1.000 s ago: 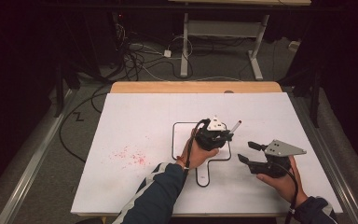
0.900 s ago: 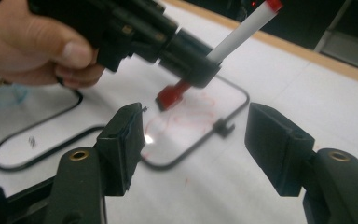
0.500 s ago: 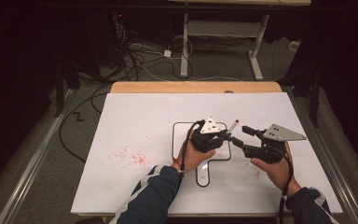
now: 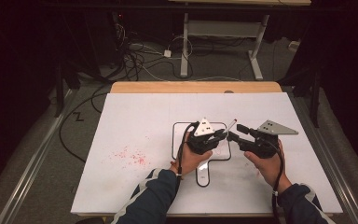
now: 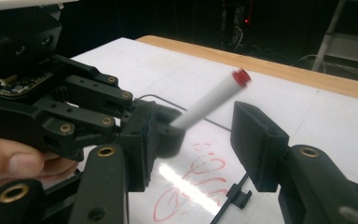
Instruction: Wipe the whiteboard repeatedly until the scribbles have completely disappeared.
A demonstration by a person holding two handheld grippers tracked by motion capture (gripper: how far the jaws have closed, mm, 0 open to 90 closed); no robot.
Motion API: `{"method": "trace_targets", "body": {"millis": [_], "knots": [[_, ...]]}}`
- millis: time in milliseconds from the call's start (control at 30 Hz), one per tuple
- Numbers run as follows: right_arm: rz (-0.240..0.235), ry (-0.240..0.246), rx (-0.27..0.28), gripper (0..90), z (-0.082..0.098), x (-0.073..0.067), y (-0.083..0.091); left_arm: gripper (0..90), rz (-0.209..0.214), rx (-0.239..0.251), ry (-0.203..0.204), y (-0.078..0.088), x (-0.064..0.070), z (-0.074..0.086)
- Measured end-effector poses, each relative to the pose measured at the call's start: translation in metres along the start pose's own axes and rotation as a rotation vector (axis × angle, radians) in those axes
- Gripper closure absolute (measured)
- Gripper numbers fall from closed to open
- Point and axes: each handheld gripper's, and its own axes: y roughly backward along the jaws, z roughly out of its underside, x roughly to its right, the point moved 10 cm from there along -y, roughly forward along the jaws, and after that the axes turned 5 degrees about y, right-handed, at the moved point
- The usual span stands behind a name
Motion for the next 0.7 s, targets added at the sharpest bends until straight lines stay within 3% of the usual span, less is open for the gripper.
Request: {"method": "trace_targets", "body": {"millis": [167, 367, 600, 700], "knots": [[-0.019, -0.036, 0.004, 51.4, -0.001, 0.001, -0.008, 78.7, 0.013, -0.022, -0.014, -0.003, 0.004, 0.005], [-0.069, -0.076, 0.026, 61.2, -0.004, -0.001, -0.020, 78.8, 0.016, -0.040, -0.022, -0.004, 0.004, 0.010], [-0.078, -0.080, 0.015, 77.0, -0.004, -0.004, -0.029, 78.8, -0.006, -0.049, -0.034, -0.003, 0.001, 0.013], [-0.099, -0.048, 0.001, 80.9, -0.004, -0.010, -0.030, 78.4, -0.031, -0.061, -0.052, -0.005, 0.000, 0.015]]}}
